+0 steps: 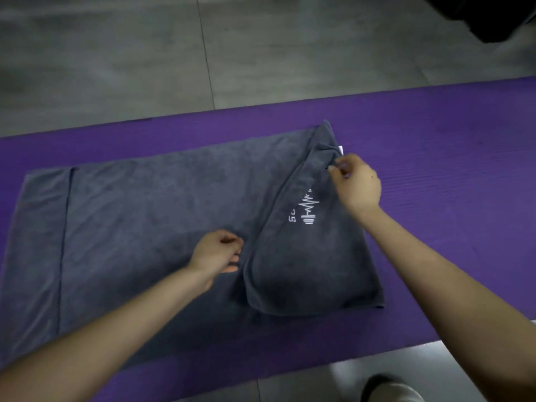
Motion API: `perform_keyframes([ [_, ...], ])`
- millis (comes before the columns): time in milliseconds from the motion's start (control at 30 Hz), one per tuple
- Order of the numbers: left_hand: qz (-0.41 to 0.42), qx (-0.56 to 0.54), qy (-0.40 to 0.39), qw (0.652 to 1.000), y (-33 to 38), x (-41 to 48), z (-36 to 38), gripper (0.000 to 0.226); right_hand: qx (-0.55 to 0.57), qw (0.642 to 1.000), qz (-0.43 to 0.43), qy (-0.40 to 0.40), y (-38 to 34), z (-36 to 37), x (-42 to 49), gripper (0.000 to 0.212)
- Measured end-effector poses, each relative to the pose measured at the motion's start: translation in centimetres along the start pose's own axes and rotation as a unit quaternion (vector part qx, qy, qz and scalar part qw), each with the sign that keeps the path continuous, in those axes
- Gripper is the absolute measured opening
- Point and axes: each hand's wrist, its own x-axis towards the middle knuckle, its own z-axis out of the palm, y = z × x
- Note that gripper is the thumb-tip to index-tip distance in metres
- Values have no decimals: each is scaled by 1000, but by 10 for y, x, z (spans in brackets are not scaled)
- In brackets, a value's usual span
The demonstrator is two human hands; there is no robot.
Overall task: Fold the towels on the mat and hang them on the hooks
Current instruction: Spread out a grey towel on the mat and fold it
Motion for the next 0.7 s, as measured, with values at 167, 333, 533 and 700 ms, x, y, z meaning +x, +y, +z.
perform_keyframes([
  [167, 51, 83, 22, 995, -20, 5, 16, 12, -150, 988, -46, 9, -15, 14, 46, 34],
  [333, 78, 166, 19, 983, -32, 3, 13, 15, -210, 973, -87, 34, -22, 21, 57, 26],
  [533, 30, -8, -9, 999, -25, -11, 6, 10, -126, 983, -104, 88, -30, 5, 44, 27],
  [700, 30, -157, -59, 985, 1, -56, -22, 13, 8, 986, -149, 72, -88, -33, 29, 22],
])
